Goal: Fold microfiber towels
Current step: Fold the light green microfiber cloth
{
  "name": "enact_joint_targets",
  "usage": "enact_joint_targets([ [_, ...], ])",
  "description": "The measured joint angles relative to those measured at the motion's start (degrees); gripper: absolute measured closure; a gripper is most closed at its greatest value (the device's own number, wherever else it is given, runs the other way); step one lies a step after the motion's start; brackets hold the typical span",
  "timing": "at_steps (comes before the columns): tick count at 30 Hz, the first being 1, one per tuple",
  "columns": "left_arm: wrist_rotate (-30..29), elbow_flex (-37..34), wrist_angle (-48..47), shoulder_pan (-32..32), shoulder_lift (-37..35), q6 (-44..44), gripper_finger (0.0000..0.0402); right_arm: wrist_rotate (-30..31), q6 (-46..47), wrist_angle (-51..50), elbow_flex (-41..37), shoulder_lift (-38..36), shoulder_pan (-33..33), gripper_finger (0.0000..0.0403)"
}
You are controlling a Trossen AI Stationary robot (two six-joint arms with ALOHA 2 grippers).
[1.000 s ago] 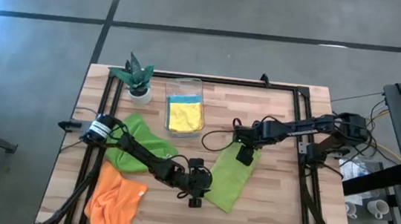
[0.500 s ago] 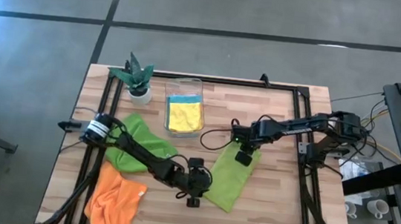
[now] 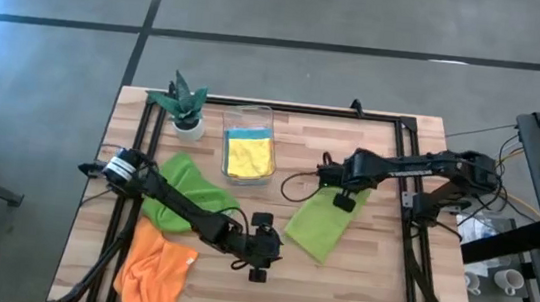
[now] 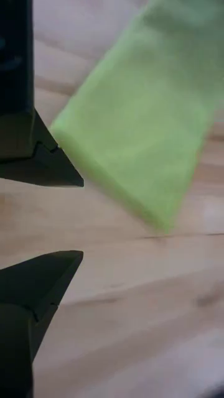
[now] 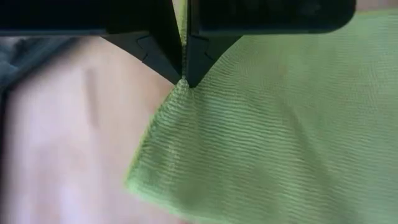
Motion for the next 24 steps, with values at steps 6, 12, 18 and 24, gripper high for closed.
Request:
enact_joint_targets([
  [6, 0.0, -0.1, 1.0, -0.1, 1.2, -2.4, 0.0240, 2.1, 0.8, -5.5, 6.5, -1.2, 1.0, 0.0394],
  [12, -0.1, -0.1, 1.0, -0.4, 1.2, -2.9, 0.0240, -2.9, 3.7, -5.3, 9.4, -0.9, 6.1, 0.0394],
  [18, -0.4, -0.1, 0.9, -0.5, 3.0, -5.8, 0.0240, -6.7, 9.7, -3.9, 8.5, -0.9, 12.0, 0.0394],
  [24, -2.9, 1.8, 1.3, 0.7, 7.3, -5.9, 0.0240, -12.6, 12.3, 2.4, 8.8, 0.8, 16.1, 0.0394],
])
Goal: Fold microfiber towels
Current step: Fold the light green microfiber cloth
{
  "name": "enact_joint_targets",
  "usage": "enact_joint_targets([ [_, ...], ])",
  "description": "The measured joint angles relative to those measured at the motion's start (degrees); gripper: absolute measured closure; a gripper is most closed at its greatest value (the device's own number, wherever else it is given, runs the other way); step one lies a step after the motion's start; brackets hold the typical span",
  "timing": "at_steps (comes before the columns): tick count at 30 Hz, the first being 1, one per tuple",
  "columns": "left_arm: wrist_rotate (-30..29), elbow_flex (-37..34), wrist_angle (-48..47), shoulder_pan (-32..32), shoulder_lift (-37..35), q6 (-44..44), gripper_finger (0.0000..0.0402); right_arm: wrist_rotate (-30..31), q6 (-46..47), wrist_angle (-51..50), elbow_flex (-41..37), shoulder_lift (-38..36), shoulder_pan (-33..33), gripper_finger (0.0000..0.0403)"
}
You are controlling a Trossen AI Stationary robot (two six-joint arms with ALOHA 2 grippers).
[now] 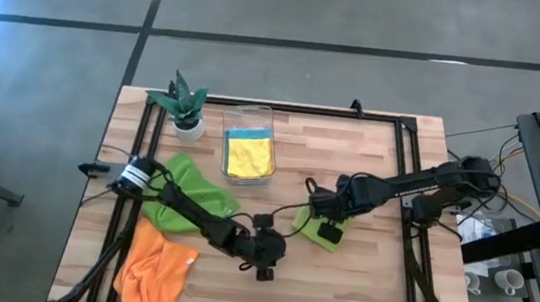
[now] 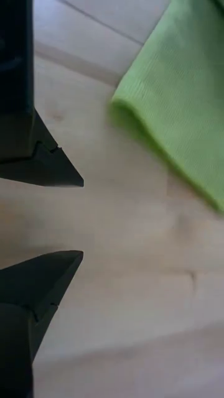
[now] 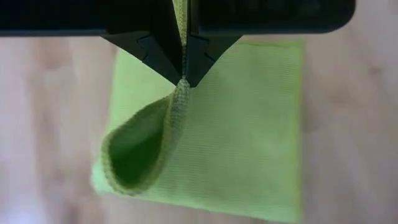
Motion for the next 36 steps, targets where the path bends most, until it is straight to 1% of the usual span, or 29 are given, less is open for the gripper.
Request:
enact_joint_targets([
  [5, -1.3, 2.7, 0.3, 2.5, 3.8, 0.2, 0.0240, -0.9, 0.8, 1.3, 2.3, 3.4, 0.9, 0.0394],
  [8, -1.2, 3.6, 0.5, 3.4, 4.6, 0.0, 0.0240, -1.4, 0.6, 2.2, 2.8, 5.8, 0.8, 0.0394],
  [12, -1.2, 3.4, 0.7, 3.7, 4.7, -2.0, 0.0240, -5.8, -1.2, 2.6, 3.1, 8.8, 1.6, 0.0394],
  [14, -1.2, 3.4, 0.6, 3.7, 4.7, -2.6, 0.0240, -6.8, -2.0, 2.7, 3.1, 9.5, 2.5, 0.0394],
  [18, -1.1, 3.3, 0.6, 3.8, 4.7, -2.2, 0.0240, -7.1, -2.0, 3.2, 3.1, 9.3, 3.7, 0.0394],
  [24, -1.1, 3.1, 0.6, 3.9, 4.7, -1.8, 0.0240, -7.2, 0.7, 3.9, 3.1, 7.1, 5.0, 0.0394],
  [28, -2.4, 2.7, 1.0, 3.9, 4.7, -3.0, 0.0240, -7.2, 1.5, 5.0, 3.1, 6.7, 5.6, 0.0394],
  [34, -4.3, 2.4, 1.2, 3.9, 4.7, -3.0, 0.0240, -12.5, 3.9, 12.7, 0.8, 7.3, 5.8, 0.0392],
  [36, -4.3, 2.4, 1.2, 3.9, 4.7, -3.0, 0.0240, -12.9, 5.2, 14.9, -0.2, 7.5, 5.8, 0.0391],
])
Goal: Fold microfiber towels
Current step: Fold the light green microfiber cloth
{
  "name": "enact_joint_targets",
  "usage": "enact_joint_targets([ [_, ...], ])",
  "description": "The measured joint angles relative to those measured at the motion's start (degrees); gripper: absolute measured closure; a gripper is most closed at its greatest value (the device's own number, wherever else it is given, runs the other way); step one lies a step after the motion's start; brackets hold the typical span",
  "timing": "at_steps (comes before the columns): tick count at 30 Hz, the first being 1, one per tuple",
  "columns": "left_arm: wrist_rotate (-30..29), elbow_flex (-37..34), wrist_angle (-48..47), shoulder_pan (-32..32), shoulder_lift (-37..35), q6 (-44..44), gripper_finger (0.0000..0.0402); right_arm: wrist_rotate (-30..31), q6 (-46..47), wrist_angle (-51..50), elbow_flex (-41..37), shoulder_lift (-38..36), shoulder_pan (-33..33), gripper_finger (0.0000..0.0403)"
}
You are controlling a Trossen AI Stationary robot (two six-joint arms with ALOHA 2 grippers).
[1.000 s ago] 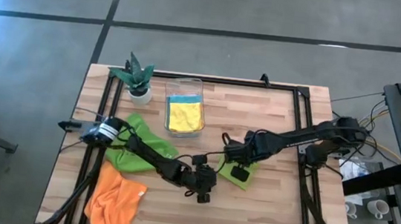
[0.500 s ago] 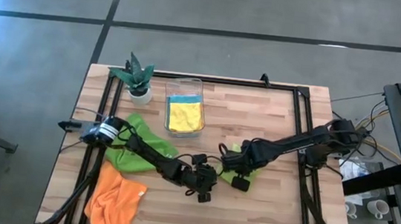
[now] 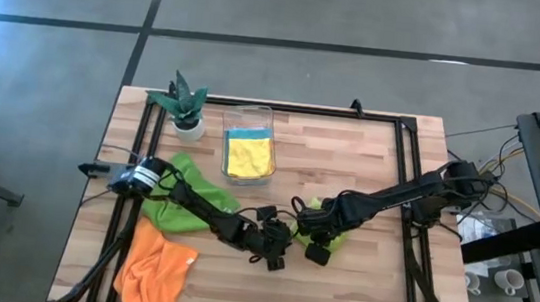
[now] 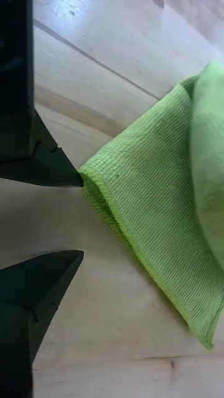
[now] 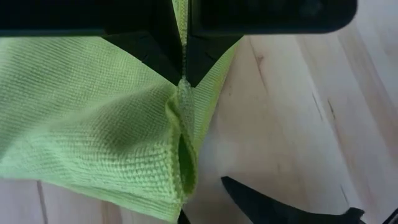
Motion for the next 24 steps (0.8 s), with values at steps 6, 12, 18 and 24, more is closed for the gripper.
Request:
enact_joint_targets([
  [6, 0.0, 0.0, 0.0, 0.0, 0.0, 0.0, 0.0240, 0.0, 1.5, 1.5, -1.0, 0.0, 0.0, 0.0389],
  [12, 0.5, 0.0, -0.1, 0.0, 0.0, 0.0, 0.0240, -0.6, 1.5, 1.4, -1.1, 0.0, 0.0, 0.0333],
  [18, -2.6, -0.2, -1.6, -1.7, -0.9, 0.6, 0.0240, 0.4, 1.2, 0.8, -0.1, -1.4, -0.1, 0.0242],
  [24, -13.2, -0.2, -5.3, -4.3, -4.1, -0.3, 0.0240, 16.6, 3.3, -6.7, -1.3, -11.0, 3.5, 0.0204],
])
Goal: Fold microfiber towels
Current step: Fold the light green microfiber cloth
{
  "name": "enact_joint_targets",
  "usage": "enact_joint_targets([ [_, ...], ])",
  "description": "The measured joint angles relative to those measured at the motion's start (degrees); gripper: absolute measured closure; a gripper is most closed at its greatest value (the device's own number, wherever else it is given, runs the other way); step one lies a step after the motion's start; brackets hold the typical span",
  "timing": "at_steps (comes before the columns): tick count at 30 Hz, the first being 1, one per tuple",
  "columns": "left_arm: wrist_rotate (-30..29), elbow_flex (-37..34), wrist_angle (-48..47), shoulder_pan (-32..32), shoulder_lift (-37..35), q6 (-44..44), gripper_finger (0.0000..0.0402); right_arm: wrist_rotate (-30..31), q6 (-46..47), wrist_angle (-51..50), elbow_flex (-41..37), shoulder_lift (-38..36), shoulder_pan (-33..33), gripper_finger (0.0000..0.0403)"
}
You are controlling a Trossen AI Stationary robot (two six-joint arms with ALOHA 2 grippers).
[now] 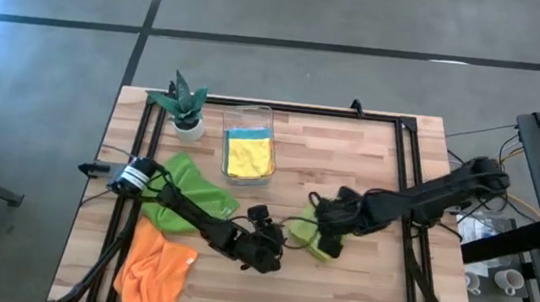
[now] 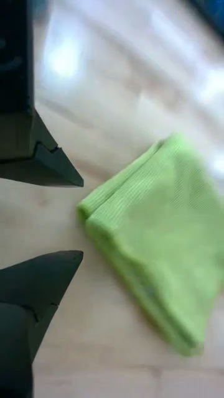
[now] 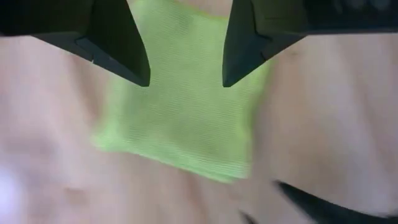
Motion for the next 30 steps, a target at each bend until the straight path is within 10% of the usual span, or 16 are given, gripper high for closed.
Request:
enact_joint_targets([
  [4, -6.2, -0.1, 12.2, -0.4, 0.4, 6.0, 0.0240, 5.9, 4.8, -4.4, -3.5, -5.6, 0.7, 0.0202],
  [9, 0.6, 0.6, 30.7, 1.7, 5.1, 16.4, 0.0240, 1.9, 7.3, -3.6, -9.0, -9.3, -2.5, 0.0202],
  [23, 1.8, 0.9, 9.1, 4.7, 7.0, 8.9, 0.0240, -4.8, 3.5, 8.9, -14.9, -8.5, -4.3, 0.0202],
  [30, 12.1, 0.3, 6.2, 2.0, 4.5, 1.7, 0.0240, -5.0, -5.9, 25.9, -14.9, -0.6, 0.4, 0.0202],
])
